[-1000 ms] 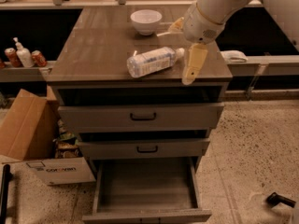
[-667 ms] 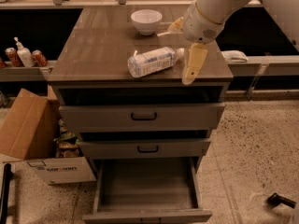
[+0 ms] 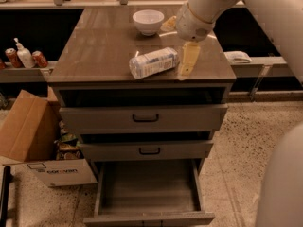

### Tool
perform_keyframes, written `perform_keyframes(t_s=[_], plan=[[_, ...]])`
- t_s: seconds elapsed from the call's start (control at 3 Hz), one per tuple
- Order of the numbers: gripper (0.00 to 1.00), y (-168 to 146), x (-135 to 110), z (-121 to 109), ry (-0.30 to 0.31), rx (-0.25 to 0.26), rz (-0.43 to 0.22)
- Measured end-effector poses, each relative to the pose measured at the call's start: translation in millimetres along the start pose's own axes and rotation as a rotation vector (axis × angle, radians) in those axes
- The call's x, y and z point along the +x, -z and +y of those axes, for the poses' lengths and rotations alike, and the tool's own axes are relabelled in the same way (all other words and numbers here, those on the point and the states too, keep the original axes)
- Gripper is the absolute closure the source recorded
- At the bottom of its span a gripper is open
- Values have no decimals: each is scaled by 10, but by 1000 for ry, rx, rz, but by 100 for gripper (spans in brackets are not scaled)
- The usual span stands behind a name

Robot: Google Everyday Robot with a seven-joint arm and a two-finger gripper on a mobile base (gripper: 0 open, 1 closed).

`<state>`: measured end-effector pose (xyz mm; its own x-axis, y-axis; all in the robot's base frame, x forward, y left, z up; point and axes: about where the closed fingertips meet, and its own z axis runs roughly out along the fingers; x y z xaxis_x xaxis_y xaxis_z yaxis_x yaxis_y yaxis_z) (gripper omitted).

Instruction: Place blue plastic bottle into bottom drawer

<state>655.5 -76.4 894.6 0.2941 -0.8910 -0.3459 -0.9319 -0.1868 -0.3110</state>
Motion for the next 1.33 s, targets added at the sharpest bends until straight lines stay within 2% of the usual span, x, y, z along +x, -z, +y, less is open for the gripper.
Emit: perform_keyframes(t_s=[0.33,0.67,1.0,1.33], plan=[[0,-158,-39,-240,44,-4,-20],[0,-322,-64,-377,66,-25,-35],[13,-504,-70,-463,79,-49,-39],[33,-632,-46,-516,74,-57,-42]])
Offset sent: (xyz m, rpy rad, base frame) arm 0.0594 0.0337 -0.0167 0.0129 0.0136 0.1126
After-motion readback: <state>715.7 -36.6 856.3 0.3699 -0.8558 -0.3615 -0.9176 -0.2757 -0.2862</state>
